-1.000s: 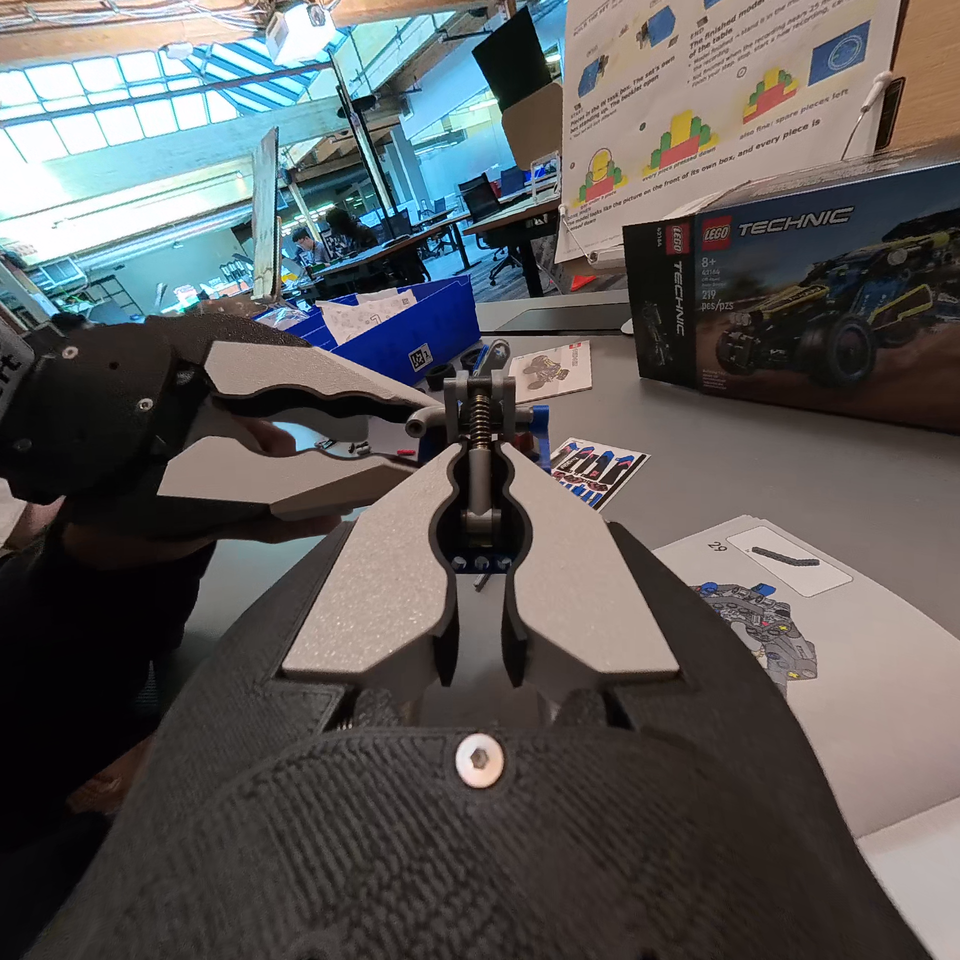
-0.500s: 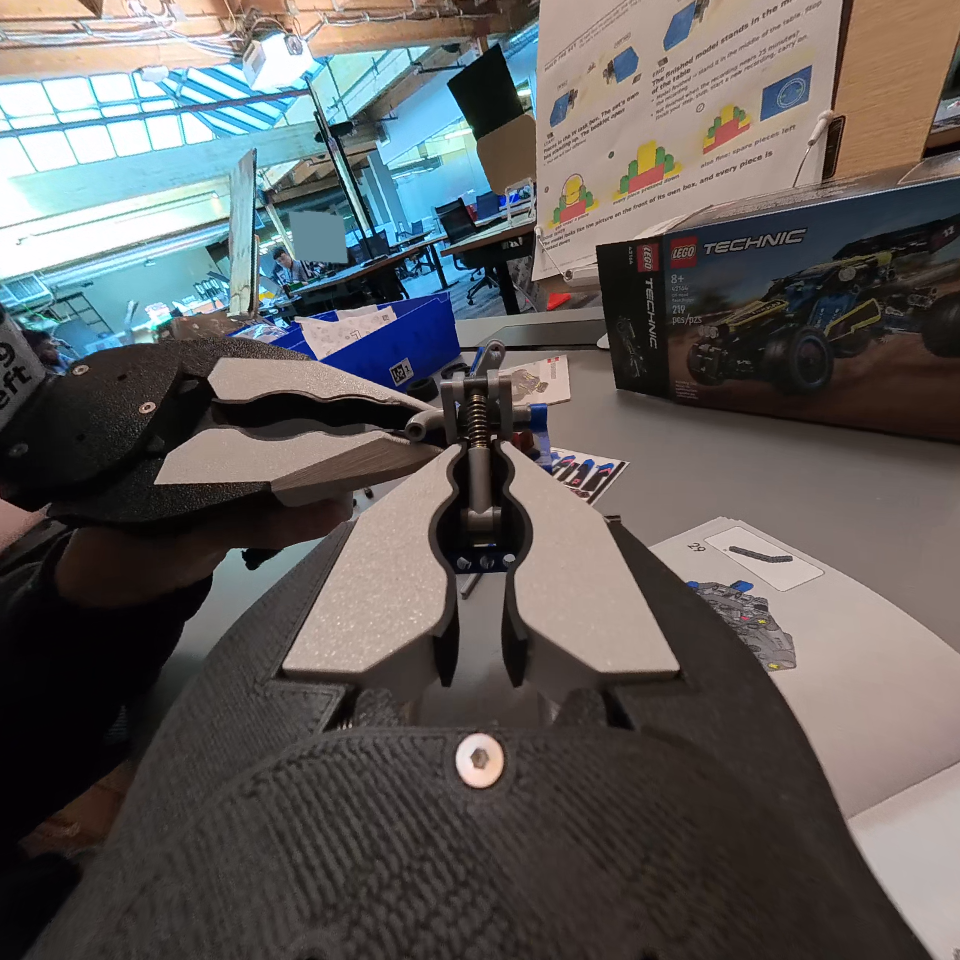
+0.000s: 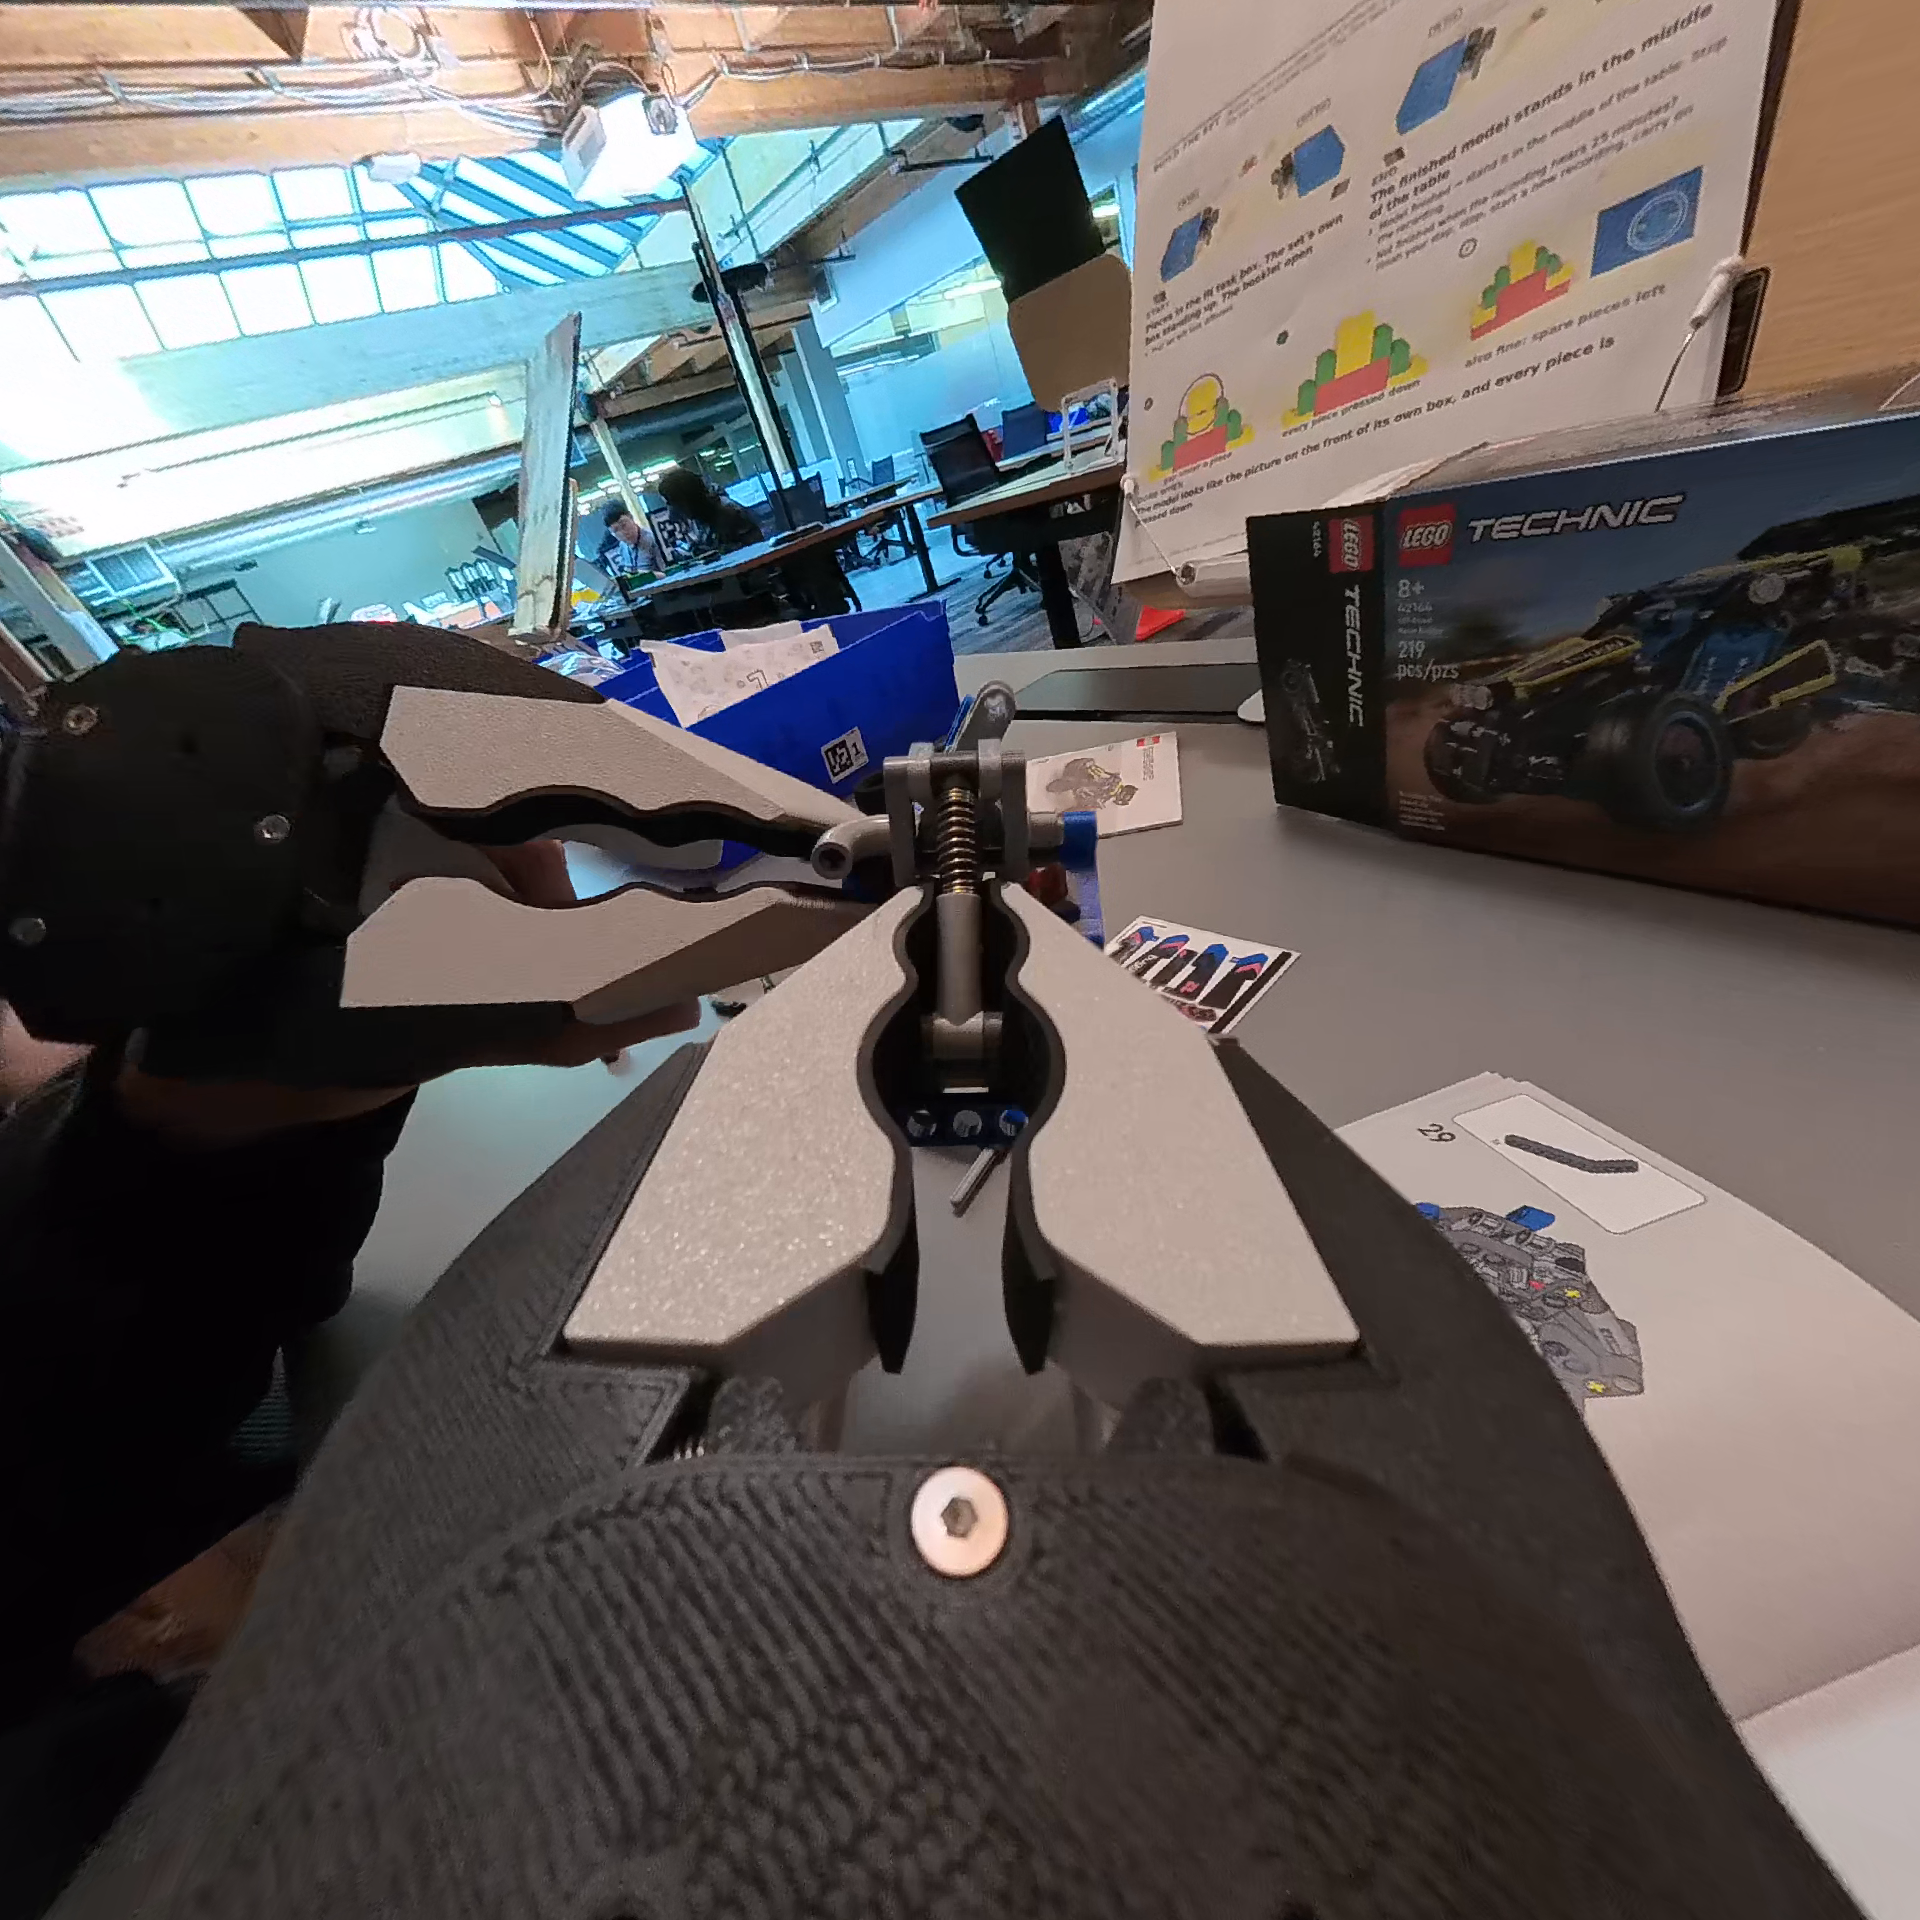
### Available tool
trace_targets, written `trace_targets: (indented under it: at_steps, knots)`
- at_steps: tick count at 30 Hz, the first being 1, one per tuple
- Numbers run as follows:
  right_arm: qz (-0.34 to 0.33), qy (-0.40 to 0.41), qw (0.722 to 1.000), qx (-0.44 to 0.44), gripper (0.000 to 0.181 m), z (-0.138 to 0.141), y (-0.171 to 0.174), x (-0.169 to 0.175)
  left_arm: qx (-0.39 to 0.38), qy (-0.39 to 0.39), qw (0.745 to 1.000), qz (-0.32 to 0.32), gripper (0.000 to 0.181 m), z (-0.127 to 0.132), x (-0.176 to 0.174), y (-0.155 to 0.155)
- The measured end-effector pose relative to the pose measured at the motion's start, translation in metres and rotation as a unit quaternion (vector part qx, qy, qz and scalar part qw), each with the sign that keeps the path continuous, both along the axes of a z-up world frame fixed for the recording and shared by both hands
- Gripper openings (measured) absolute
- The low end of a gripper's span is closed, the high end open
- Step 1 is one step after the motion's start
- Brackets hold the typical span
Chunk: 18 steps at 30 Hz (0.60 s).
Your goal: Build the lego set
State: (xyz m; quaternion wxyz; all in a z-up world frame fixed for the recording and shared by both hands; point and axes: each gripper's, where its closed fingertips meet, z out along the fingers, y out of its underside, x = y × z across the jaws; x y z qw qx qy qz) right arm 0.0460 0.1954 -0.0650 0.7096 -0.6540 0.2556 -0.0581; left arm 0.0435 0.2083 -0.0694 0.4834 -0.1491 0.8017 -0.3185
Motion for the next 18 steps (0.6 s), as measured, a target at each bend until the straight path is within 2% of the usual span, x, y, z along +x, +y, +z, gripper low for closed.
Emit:
trace_targets:
  at_steps: [6,12,18]
  knots:
    - [-0.031,-0.014,0.999,0.011,0.005,0.004,-0.006,0.004,-0.109,0.014,0.994,0.024,0.005,0.004,0.004,-0.007]
    - [-0.064,-0.029,0.997,0.021,0.005,0.008,-0.012,0.008,-0.177,0.022,0.984,0.025,0.005,0.006,0.004,-0.015]
    - [-0.050,-0.029,0.998,0.037,0.005,0.011,-0.013,0.008,-0.147,-0.013,0.989,0.021,0.006,0.011,0.003,-0.015]
